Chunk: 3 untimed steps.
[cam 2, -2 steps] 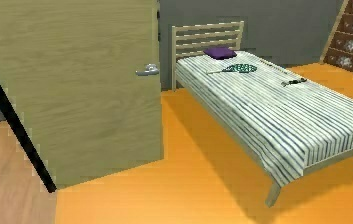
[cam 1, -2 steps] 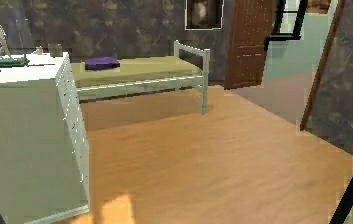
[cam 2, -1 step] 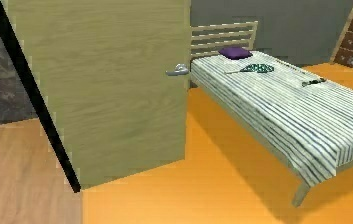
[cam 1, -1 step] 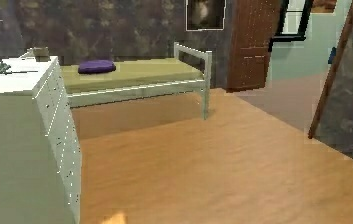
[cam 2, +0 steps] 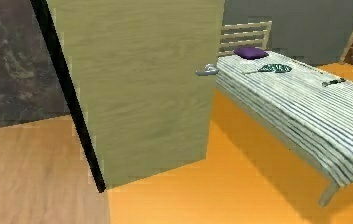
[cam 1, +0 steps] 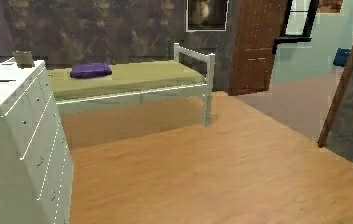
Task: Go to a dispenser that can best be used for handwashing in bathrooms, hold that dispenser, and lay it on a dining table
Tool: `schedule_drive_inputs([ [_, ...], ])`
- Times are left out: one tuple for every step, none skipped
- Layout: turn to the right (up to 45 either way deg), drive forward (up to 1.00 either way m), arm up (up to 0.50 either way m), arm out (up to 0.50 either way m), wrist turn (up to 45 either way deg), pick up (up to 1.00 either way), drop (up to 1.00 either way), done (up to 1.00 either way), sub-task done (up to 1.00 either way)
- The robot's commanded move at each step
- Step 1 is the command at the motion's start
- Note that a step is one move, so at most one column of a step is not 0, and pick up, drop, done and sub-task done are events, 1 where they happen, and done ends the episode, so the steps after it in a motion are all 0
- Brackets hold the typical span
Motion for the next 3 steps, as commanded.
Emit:
schedule_drive_inputs([
  [27.0, 0.00, 0.00, 0.00, 0.0, 0.00, 0.00, 0.00, 0.00],
  [0.0, 1.00, 0.00, 0.00, 0.0, 0.00, 0.00, 0.00, 0.00],
  [6.0, 0.00, 0.00, 0.00, 0.0, 0.00, 0.00, 0.00, 0.00],
])
